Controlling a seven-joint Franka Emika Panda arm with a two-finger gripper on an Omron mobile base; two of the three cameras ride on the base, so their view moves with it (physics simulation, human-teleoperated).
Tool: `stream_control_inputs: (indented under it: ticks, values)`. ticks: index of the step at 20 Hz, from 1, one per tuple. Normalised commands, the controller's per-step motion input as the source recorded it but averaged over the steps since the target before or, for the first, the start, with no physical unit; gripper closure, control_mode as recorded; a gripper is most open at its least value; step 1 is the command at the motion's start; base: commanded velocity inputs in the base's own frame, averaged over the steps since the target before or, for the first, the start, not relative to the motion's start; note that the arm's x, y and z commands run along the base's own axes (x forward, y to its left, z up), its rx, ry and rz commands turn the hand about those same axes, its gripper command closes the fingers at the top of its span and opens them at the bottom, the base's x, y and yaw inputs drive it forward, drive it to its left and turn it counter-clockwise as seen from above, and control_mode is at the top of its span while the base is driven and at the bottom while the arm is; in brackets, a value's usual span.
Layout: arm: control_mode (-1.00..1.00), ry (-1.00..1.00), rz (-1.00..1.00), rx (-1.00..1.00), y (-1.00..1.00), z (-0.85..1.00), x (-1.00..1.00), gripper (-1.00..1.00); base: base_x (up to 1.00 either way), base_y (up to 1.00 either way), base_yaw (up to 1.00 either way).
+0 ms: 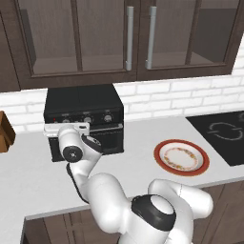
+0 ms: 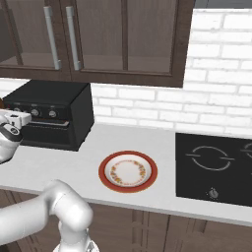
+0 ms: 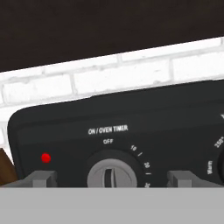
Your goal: Pick up the kebab skewer and baguette bread, and place them inside the toaster oven. Close the toaster oven door and start by setting the timer.
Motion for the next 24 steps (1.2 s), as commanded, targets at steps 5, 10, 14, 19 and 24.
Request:
stream_control_inputs:
  ticks: [5, 10, 14, 19, 24]
  values:
    - [-1.0, 0.0, 0.0, 0.0, 0.0, 0.0, 0.0, -1.0, 0.0, 0.0, 0.0]
    - [-1.0, 0.0, 0.0, 0.0, 0.0, 0.0, -0.01, -1.0, 0.0, 0.0, 0.0]
    - [-1.0, 0.0, 0.0, 0.0, 0.0, 0.0, -0.01, -1.0, 0.0, 0.0, 0.0]
    - [-1.0, 0.0, 0.0, 0.0, 0.01, 0.0, -0.06, -1.0, 0.0, 0.0, 0.0]
    - [-1.0, 0.0, 0.0, 0.0, 0.0, 0.0, 0.0, 1.0, 0.0, 0.0, 0.0]
